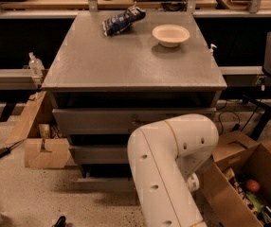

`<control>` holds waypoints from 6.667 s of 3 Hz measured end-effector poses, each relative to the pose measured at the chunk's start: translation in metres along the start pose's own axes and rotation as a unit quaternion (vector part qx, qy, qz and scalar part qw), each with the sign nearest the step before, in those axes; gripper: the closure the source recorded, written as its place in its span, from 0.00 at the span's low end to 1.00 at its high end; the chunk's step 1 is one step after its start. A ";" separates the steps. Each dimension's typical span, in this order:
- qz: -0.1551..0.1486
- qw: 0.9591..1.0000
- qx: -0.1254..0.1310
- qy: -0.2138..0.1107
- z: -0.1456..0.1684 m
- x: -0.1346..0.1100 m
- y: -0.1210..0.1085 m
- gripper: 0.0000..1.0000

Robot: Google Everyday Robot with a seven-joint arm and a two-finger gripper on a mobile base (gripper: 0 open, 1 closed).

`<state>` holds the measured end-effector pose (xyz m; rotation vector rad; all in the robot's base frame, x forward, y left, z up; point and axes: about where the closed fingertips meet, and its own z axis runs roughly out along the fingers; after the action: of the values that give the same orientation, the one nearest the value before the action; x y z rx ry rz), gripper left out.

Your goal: Open bottom drawer

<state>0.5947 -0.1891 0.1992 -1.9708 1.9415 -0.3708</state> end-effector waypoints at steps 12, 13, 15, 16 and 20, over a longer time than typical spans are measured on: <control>-0.026 0.995 -0.095 -0.012 0.016 -0.040 0.051 1.00; -0.026 0.995 -0.095 -0.012 0.016 -0.040 0.051 0.85; -0.026 0.995 -0.095 -0.012 0.016 -0.040 0.051 0.39; -0.026 0.995 -0.095 -0.012 0.016 -0.040 0.051 0.15; -0.020 0.992 -0.120 0.010 0.040 -0.039 0.016 0.02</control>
Offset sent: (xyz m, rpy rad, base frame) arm 0.0113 0.0164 -0.0208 -0.0480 0.0705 0.0116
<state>0.5959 -0.1478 0.1583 -2.1646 2.0436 -0.1739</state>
